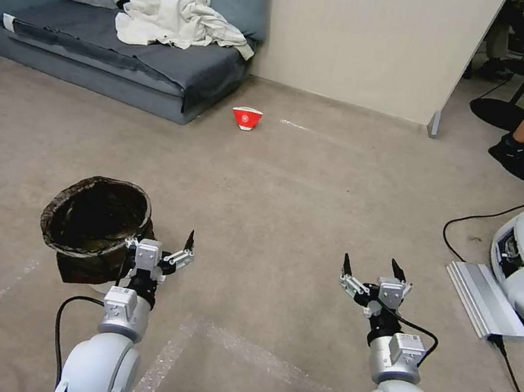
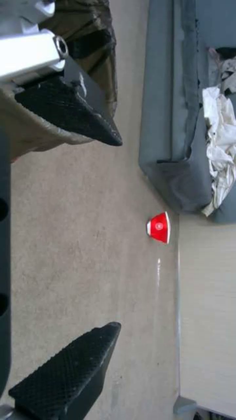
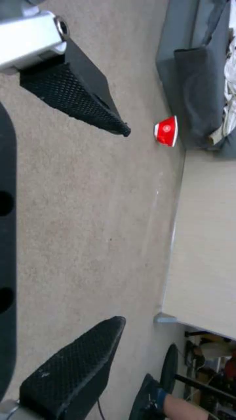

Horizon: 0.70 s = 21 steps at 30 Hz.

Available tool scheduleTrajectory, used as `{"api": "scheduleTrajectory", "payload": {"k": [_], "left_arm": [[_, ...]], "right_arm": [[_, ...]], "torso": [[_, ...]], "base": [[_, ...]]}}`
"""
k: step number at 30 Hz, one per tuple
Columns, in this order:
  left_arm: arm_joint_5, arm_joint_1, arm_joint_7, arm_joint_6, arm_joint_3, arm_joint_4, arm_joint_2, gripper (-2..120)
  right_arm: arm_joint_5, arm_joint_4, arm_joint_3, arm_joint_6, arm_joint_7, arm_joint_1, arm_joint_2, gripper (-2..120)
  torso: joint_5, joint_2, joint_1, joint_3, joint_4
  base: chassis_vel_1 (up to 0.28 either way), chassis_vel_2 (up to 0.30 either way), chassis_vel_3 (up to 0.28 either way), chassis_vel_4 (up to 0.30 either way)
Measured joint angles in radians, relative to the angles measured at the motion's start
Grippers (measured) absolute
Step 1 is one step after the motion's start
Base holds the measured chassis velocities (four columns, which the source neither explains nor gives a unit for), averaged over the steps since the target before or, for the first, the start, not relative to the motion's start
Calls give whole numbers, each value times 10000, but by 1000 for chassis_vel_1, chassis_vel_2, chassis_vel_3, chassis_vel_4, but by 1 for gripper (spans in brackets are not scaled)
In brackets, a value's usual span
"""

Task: Pick up the trash can from the floor.

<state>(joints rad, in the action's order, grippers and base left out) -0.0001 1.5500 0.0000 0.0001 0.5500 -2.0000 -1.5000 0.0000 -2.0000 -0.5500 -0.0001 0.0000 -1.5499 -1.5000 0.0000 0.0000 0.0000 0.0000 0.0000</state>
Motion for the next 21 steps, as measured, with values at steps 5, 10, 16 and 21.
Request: {"api": "scheduleTrajectory", "payload": {"k": [5,10,16,21], "left_arm": [[0,0,0,0,0,0,0,100],[0,0,0,0,0,0,0,100],[0,0,0,0,0,0,0,100],[0,0,0,0,0,0,0,100]], "right_arm": [[1,0,0,0,0,0,0,100],[0,0,0,0,0,0,0,100],[0,0,0,0,0,0,0,100],[0,0,0,0,0,0,0,100]], "torso": [[0,0,0,0,0],[0,0,0,0,0],[0,0,0,-1,0],[0,-1,0,0,0]], "base": [[0,0,0,0],[0,0,0,0],[0,0,0,0],[0,0,0,0]]}}
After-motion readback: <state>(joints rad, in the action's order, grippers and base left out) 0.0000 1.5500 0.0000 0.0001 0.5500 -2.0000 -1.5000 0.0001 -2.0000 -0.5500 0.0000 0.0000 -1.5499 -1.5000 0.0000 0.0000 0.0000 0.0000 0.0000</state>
